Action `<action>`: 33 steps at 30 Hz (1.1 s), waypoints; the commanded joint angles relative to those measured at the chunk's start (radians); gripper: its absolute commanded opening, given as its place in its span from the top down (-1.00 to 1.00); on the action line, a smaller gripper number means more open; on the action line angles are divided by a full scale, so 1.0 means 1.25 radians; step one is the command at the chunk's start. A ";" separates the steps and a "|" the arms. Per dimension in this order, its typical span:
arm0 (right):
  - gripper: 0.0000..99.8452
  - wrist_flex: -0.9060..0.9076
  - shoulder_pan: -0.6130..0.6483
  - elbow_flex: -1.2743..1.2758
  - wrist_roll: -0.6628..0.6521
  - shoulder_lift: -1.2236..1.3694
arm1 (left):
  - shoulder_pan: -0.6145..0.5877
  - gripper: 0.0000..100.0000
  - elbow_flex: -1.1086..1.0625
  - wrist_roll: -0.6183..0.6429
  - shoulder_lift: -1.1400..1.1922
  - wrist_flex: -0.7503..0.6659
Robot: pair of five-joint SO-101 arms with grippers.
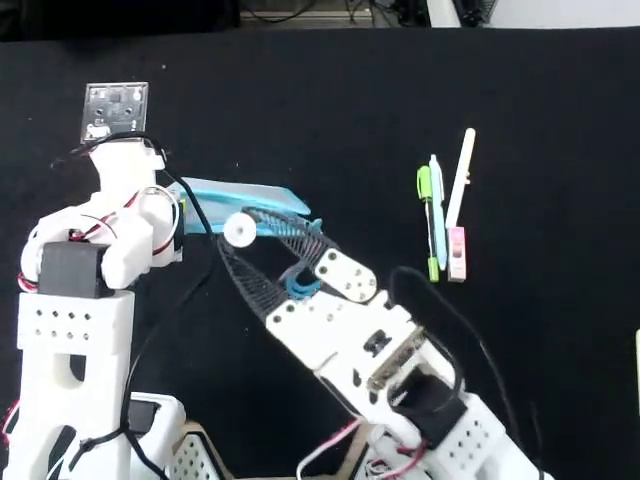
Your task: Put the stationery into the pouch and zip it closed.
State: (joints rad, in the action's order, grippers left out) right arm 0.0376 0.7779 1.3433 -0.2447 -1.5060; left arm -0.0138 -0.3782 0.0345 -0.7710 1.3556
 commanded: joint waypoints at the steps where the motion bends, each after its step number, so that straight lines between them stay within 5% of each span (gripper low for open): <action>1: 0.98 -0.097 -0.037 0.004 -0.011 0.068 | 0.042 0.94 0.014 -0.004 -0.012 0.005; 33: 0.98 -0.158 -0.107 0.058 -0.011 0.249 | 0.042 0.94 -0.019 -0.005 -0.004 -0.001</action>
State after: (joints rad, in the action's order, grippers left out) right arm -0.1450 0.6720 1.4185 -0.2524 -1.1945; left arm 0.0368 -0.4135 0.0345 -0.7725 1.3556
